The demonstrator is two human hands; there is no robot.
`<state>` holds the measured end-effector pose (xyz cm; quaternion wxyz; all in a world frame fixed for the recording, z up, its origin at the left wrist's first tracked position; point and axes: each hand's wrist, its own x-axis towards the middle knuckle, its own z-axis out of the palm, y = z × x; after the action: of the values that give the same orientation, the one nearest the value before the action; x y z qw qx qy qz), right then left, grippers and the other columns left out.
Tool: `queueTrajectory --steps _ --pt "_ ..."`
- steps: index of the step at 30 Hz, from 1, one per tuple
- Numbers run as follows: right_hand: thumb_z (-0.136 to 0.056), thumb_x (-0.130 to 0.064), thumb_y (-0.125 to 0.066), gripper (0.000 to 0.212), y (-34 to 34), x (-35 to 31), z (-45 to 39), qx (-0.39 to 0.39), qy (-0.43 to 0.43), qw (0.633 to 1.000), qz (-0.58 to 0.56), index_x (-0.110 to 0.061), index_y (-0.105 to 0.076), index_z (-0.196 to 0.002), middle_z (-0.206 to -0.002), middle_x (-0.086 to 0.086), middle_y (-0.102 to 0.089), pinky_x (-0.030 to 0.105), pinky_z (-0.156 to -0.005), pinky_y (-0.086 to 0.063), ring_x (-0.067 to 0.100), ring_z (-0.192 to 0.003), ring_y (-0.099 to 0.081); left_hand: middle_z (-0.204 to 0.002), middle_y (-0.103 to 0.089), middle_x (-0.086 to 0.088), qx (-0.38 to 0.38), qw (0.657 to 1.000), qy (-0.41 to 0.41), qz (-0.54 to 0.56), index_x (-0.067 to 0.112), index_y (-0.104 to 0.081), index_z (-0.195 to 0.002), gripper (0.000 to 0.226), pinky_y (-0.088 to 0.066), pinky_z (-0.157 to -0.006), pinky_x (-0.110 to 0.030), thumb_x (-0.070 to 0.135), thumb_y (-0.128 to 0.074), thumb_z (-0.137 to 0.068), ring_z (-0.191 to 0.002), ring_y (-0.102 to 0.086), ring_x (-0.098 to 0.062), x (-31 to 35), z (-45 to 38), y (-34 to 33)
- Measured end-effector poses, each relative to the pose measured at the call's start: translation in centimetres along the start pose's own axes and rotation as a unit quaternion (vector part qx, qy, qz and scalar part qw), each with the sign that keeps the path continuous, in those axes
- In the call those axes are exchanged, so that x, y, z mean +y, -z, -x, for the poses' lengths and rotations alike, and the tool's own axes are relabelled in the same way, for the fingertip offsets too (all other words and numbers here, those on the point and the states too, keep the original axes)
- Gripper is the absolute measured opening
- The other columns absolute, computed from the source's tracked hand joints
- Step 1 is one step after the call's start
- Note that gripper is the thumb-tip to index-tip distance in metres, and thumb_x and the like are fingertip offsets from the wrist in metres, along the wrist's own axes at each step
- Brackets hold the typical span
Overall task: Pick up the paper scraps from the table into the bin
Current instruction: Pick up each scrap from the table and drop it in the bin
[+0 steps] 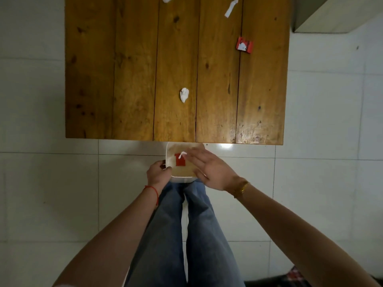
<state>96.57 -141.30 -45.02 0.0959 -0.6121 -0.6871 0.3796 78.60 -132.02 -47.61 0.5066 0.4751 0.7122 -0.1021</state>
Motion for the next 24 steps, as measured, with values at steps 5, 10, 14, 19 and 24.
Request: queueTrajectory --steps 5,10,14,19,24 --pt "-0.095 -0.026 -0.040 0.057 4.4 2.1 -5.0 0.092 -0.094 0.991 0.003 -0.018 -0.025 -0.150 -0.158 0.005 -0.022 0.045 -0.116 -0.024 0.023 -0.144 -0.023 -0.108 -0.068 -0.005 -0.004 1.000 -0.003 0.008 0.014 -0.066 -0.108 0.030 -0.042 -0.080 -0.023 0.010 -0.054 -0.080 -0.085 -0.055 -0.015 0.2 -0.4 0.5" --pt "-0.097 -0.030 -0.039 0.060 8.5 3.9 -10.9 0.121 -0.137 0.983 0.033 -0.019 -0.016 -0.151 -0.160 0.003 -0.013 0.043 -0.119 -0.014 0.023 -0.147 -0.012 -0.102 -0.068 -0.002 -0.012 1.000 -0.011 0.011 0.015 -0.067 -0.105 0.028 -0.043 -0.076 -0.023 0.010 -0.056 -0.080 -0.083 -0.057 -0.013 0.2 -0.9 0.7" --pt "-0.097 -0.027 -0.040 0.060 8.7 4.1 -13.1 0.085 -0.126 0.987 0.047 -0.015 -0.017 -0.151 -0.160 0.006 -0.016 0.042 -0.119 -0.017 0.024 -0.146 -0.014 -0.095 -0.064 0.002 -0.014 1.000 -0.012 0.018 0.015 -0.066 -0.107 0.029 -0.041 -0.067 -0.018 0.011 -0.056 -0.080 -0.076 -0.055 -0.009 0.2 -1.0 1.1" --pt "-0.093 -0.022 -0.044 0.061 5.2 1.6 -10.0 0.046 -0.099 0.994 0.006 -0.016 -0.021 -0.150 -0.158 0.005 -0.021 0.038 -0.112 -0.032 0.025 -0.140 -0.029 -0.101 -0.068 -0.002 -0.012 1.000 -0.007 0.016 0.015 -0.066 -0.104 0.027 -0.043 -0.072 -0.024 0.009 -0.055 -0.081 -0.082 -0.056 -0.013 -0.1 -0.9 1.6" --pt "-0.090 -0.018 -0.046 0.065 -0.5 -2.0 -2.9 -0.031 -0.041 0.999 -0.011 -0.018 -0.021 -0.150 -0.158 0.005 -0.022 0.032 -0.105 -0.040 0.024 -0.131 -0.042 -0.104 -0.069 -0.005 -0.017 1.000 -0.012 0.004 0.014 -0.066 -0.108 0.031 -0.043 -0.075 -0.023 0.010 -0.054 -0.079 -0.083 -0.057 -0.015 -0.7 0.3 2.1"
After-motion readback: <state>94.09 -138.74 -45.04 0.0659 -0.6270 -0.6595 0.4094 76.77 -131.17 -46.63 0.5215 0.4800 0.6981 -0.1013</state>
